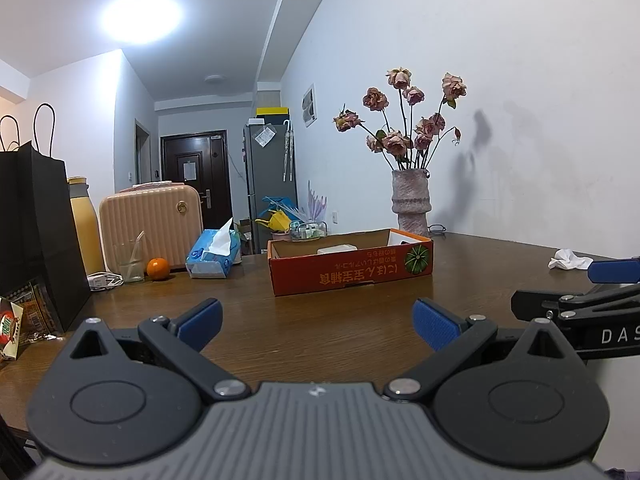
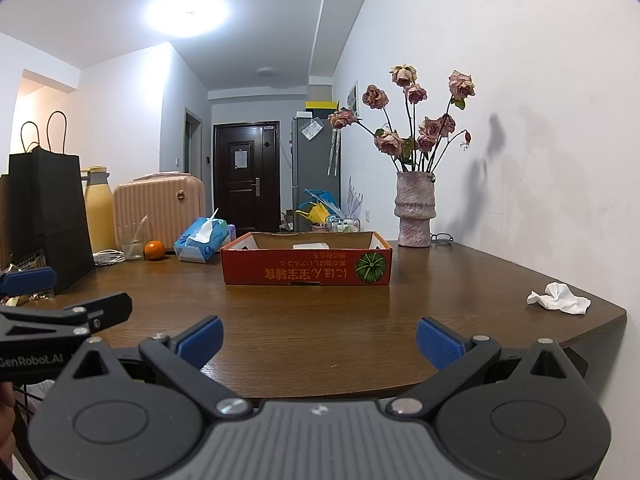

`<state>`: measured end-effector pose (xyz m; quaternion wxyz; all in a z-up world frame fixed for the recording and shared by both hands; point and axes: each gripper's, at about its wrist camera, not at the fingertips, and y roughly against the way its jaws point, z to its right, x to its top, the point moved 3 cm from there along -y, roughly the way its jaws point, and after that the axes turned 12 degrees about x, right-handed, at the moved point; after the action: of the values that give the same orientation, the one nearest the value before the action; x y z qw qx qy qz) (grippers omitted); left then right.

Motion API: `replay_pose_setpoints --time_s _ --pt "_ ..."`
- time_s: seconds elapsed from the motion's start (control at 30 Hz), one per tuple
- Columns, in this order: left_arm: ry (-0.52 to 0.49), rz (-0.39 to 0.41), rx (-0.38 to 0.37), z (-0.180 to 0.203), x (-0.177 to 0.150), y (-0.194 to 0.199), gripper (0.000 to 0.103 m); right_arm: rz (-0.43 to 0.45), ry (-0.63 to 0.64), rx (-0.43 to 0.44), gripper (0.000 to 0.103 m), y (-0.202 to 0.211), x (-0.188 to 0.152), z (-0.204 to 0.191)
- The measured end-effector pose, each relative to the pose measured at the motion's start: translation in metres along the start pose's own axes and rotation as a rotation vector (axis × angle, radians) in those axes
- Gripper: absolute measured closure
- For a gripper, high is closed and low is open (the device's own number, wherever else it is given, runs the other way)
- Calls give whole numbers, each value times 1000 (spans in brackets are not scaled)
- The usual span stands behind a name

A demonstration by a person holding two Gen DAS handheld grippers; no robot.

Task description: Organize rigid objects

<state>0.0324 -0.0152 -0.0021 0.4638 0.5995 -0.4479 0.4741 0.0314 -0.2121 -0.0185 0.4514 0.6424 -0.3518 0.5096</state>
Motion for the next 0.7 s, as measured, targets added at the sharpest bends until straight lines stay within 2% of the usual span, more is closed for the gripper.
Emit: replay_pose_setpoints --time_s 0.7 --pt "5 -4 12 0 -1 0 0 1 -2 -4 0 -1 -1 0"
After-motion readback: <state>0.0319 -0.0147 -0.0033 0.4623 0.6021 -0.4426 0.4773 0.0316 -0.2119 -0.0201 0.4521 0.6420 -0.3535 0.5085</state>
